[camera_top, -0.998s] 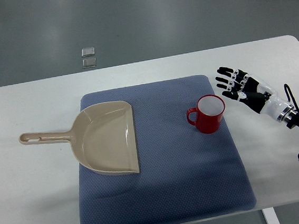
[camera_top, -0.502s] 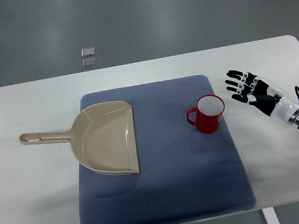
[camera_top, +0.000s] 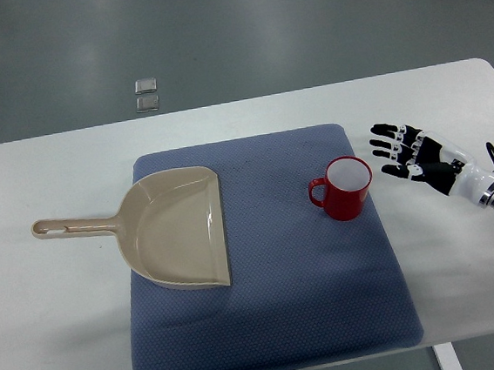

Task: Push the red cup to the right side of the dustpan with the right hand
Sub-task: 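Move the right hand against the red mug's side farthest from the dustpan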

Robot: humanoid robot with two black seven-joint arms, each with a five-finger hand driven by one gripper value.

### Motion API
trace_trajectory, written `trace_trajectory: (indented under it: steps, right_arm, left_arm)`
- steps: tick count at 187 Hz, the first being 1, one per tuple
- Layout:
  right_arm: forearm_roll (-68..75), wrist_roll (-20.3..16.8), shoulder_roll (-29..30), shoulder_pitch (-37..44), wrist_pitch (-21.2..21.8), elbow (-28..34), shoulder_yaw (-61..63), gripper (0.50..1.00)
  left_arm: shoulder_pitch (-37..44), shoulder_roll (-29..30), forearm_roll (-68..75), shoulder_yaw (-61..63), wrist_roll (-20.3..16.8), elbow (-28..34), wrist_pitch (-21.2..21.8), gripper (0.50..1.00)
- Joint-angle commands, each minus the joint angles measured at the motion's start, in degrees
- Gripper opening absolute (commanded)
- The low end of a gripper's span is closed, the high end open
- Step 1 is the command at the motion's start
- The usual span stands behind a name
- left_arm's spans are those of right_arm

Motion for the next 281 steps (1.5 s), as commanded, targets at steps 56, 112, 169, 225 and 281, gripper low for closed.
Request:
trace_trajectory:
  steps: [56,112,169,225,281]
  right_arm:
    - [-0.54,0.0,-4.02,-2.95,0.0,8.49,0.62,0.924]
    - [-4.76,0.0,-4.99,-5.41,0.0,13.59,0.97,0.924]
    - [-4.67,0.0,-3.58,-5.5,0.0,13.68,1.32,0.924]
    - [-4.67,0.0,-0.86,-5.5,-2.04,13.68,1.32,0.921]
    - [-4.67,0.0,0.55,-5.15,-5.65,13.41,1.23,0.924]
  left_arm:
    - [0.0,0.0,0.0,0.08,-0.05,0.0,-0.01,1.0]
    - [0.0,0.0,0.0,0.0,0.04,0.0,-0.01,1.0]
    - [0.0,0.0,0.0,0.0,0.04,0.0,-0.01,1.0]
    - [0.0,0.0,0.0,0.0,0.03,0.0,-0.01,1.0]
    - [0.0,0.0,0.0,0.0,0.04,0.0,-0.01,1.0]
